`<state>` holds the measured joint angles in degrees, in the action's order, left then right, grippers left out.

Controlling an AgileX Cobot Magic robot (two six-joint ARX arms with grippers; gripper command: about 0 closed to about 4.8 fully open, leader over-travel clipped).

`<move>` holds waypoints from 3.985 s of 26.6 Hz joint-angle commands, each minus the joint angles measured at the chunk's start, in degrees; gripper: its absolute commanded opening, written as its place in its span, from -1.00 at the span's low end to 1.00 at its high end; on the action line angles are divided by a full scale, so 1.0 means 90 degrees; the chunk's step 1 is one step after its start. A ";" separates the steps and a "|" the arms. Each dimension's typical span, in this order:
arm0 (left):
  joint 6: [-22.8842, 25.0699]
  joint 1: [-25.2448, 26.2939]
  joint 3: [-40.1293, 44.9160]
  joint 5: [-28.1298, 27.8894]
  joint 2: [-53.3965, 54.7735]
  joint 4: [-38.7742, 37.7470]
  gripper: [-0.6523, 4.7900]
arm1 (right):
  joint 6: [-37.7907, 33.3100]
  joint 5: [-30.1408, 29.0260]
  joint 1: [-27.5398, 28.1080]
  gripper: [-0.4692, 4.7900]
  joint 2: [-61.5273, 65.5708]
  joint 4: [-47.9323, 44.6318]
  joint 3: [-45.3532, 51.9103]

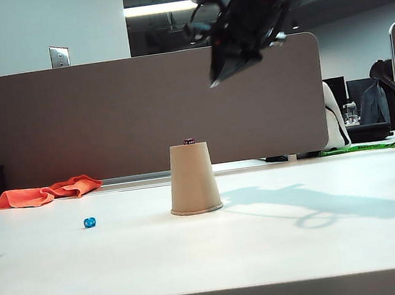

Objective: Throw the dice onto the paper cup, compare its value with the values of the other dice on the table, place the die with the higher value on the paper cup, and take no action if both dice have the same value.

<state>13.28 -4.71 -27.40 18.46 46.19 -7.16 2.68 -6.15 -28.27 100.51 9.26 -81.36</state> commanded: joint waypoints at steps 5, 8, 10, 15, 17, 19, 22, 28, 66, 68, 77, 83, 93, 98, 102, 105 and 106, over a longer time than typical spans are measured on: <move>-0.0017 0.0002 -0.0027 0.0051 0.0090 0.0240 -0.78 | 0.0017 0.0012 -0.0277 -0.43 0.0478 -0.0083 -0.0058; -0.0017 0.0005 -0.0027 0.0051 0.0092 0.0238 -0.78 | 0.0049 0.0233 -0.0369 -0.37 0.0644 -0.0163 -0.0061; -0.0017 0.0002 -0.0024 0.0051 0.0092 0.0236 -0.78 | 0.0070 0.0289 -0.0427 -0.32 0.0714 -0.0257 -0.0061; -0.0019 0.0005 -0.0027 0.0051 0.0092 0.0236 -0.78 | 0.0090 0.0437 -0.0437 -0.20 0.0755 -0.0296 -0.0061; -0.0019 0.0002 -0.0027 0.0051 0.0092 0.0236 -0.78 | 0.0090 0.0449 -0.0437 -0.20 0.0763 -0.0299 -0.0061; -0.0019 0.0002 -0.0027 0.0051 0.0092 0.0236 -0.78 | 0.0090 0.0459 -0.0440 -0.13 0.0765 -0.0301 -0.0061; -0.0019 0.0005 -0.0027 0.0051 0.0092 0.0238 -0.78 | 0.0090 0.0454 -0.0481 -0.13 0.0767 -0.0262 -0.0061; -0.0022 0.0002 -0.0027 0.0051 0.0092 0.0236 -0.78 | 0.0090 0.0447 -0.0670 -0.04 0.0770 -0.0151 -0.0061; -0.0022 0.0005 -0.0027 0.0051 0.0092 0.0233 -0.78 | 0.0250 0.0979 -0.0848 0.05 0.0940 0.0024 -0.0061; -0.0022 0.0005 -0.0027 0.0051 0.0092 0.0233 -0.78 | 0.0248 0.0979 -0.0872 0.05 0.0942 0.0100 -0.0061; -0.0024 0.0005 -0.0027 0.0053 0.0092 0.0231 -0.78 | 0.0248 0.1003 -0.0886 0.05 0.0942 0.0185 -0.0061; -0.0024 0.0005 -0.0027 0.0053 0.0092 0.0231 -0.78 | 0.0248 0.1001 -0.0886 -0.23 0.0945 0.0185 -0.0058; -0.0024 0.0002 -0.0027 0.0053 0.0092 0.0228 -0.78 | 0.0248 0.1001 -0.0889 -0.44 0.0942 0.0160 -0.0061; -0.0024 0.0005 -0.0027 0.0053 0.0092 0.0228 -0.78 | 0.0248 0.1003 -0.0889 -0.44 0.0901 0.0002 -0.0068; -0.0024 0.0005 -0.0027 0.0053 0.0092 0.0233 -0.78 | 0.0248 0.1005 -0.0886 -0.46 0.0845 -0.0104 -0.0202; -0.0024 0.0005 -0.0027 0.0053 0.0092 0.0231 -0.78 | 0.0248 0.1037 -0.0879 -0.47 0.0843 -0.0109 -0.0311; -0.0024 0.0005 -0.0027 0.0053 0.0092 0.0231 -0.78 | 0.0248 0.1088 -0.0874 -0.46 0.0843 -0.0112 -0.0342</move>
<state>13.23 -4.71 -27.40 18.68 47.07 -5.74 4.89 2.96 -36.14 108.47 8.86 -83.83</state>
